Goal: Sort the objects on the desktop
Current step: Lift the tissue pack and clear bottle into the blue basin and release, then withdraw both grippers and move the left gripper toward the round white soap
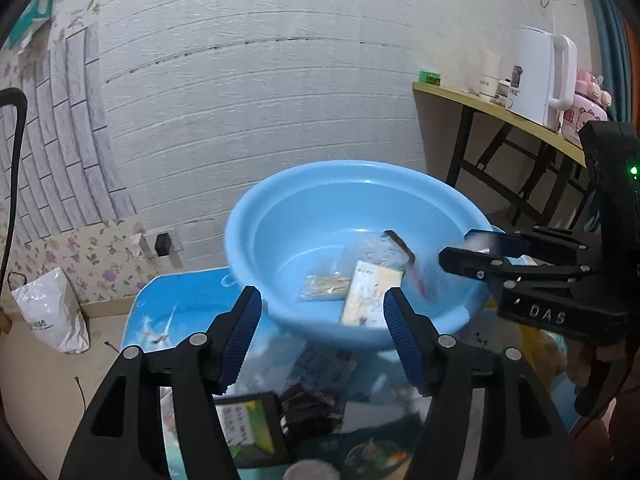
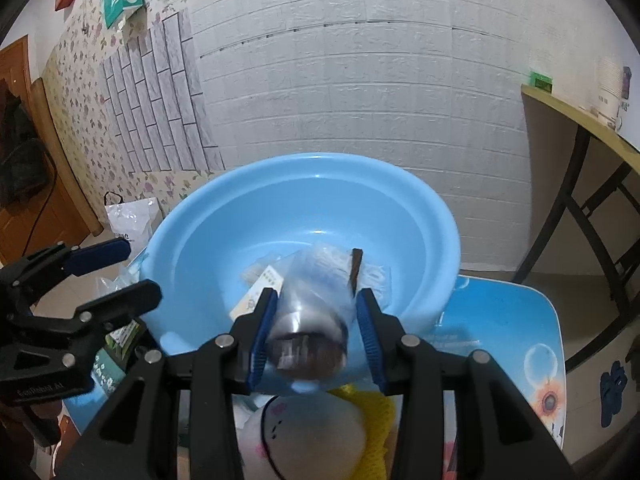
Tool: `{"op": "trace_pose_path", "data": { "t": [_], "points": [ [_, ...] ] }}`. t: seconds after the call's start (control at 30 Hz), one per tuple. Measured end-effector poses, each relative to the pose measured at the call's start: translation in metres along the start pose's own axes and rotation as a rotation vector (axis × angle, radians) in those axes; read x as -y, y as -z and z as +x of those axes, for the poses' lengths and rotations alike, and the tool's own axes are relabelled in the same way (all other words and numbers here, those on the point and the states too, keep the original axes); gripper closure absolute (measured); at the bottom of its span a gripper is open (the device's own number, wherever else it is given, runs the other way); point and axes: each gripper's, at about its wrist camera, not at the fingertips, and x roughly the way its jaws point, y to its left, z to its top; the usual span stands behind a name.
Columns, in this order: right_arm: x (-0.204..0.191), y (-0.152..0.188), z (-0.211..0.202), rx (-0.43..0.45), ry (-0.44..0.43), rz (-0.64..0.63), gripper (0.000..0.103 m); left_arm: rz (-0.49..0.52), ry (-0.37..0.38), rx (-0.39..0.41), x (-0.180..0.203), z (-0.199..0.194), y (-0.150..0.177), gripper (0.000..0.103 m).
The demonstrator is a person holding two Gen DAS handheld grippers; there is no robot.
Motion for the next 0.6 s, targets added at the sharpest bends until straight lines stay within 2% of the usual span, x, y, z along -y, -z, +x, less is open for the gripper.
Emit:
{"op": "trace_pose_path", "data": {
  "t": [0.13,0.27,0.3,0.37,0.5,0.6],
  "points": [
    [-0.001,0.006,-0.011,0.01,0.01,-0.001,0.061,-0.02,-0.047,0.015,-0.014,-0.016,0.012,0.039],
    [-0.002,0.014,-0.026,0.025,0.015,0.006,0.06,-0.061,-0.096,0.034,-0.032,-0.031,0.026,0.029],
    [-0.003,0.016,-0.029,0.023,0.015,0.01,0.058,-0.078,-0.101,0.03,-0.038,-0.035,0.032,0.029],
    [-0.003,0.021,-0.036,0.022,0.007,0.025,0.046,-0.097,-0.109,0.018,-0.046,-0.038,0.039,0.029],
    [-0.001,0.035,-0.045,0.002,0.024,0.042,0.045,-0.127,-0.118,-0.009,-0.056,-0.043,0.06,0.027],
    [0.002,0.044,-0.049,-0.013,0.038,0.052,0.045,-0.124,-0.117,-0.019,-0.057,-0.047,0.073,0.022]
  ]
}}
